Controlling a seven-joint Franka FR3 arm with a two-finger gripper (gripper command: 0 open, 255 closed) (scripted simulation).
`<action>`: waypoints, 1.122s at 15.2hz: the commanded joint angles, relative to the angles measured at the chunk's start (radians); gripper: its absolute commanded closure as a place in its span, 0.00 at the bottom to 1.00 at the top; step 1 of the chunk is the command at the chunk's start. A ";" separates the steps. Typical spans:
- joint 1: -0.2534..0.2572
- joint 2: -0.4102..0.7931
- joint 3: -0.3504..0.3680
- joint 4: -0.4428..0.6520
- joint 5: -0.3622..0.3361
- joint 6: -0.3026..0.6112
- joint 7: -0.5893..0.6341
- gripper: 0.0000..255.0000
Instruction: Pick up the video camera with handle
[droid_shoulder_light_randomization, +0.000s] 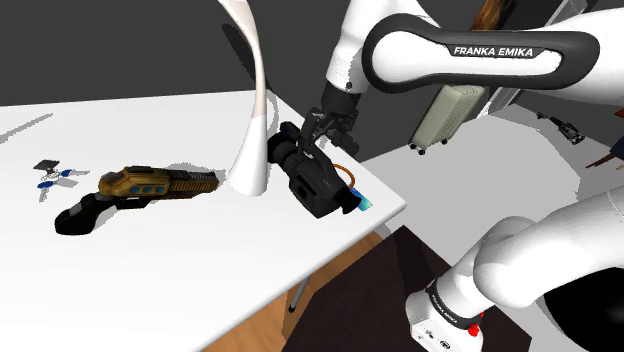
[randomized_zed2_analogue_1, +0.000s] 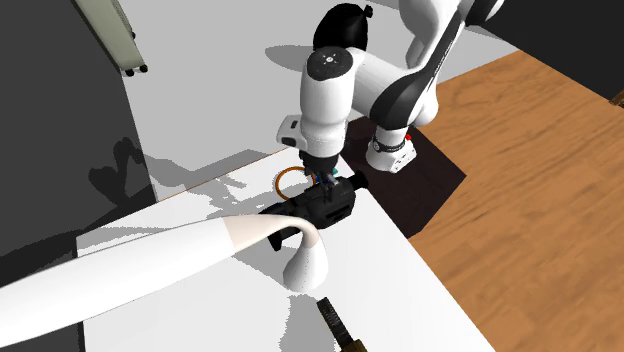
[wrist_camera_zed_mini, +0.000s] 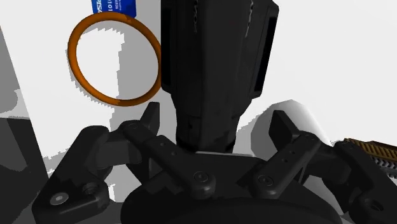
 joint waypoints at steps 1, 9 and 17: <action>0.001 0.010 0.004 -0.018 -0.001 0.028 0.004 0.00; 0.001 0.018 0.008 -0.061 -0.001 0.079 0.004 1.00; 0.001 0.015 0.007 -0.048 -0.001 0.063 0.004 1.00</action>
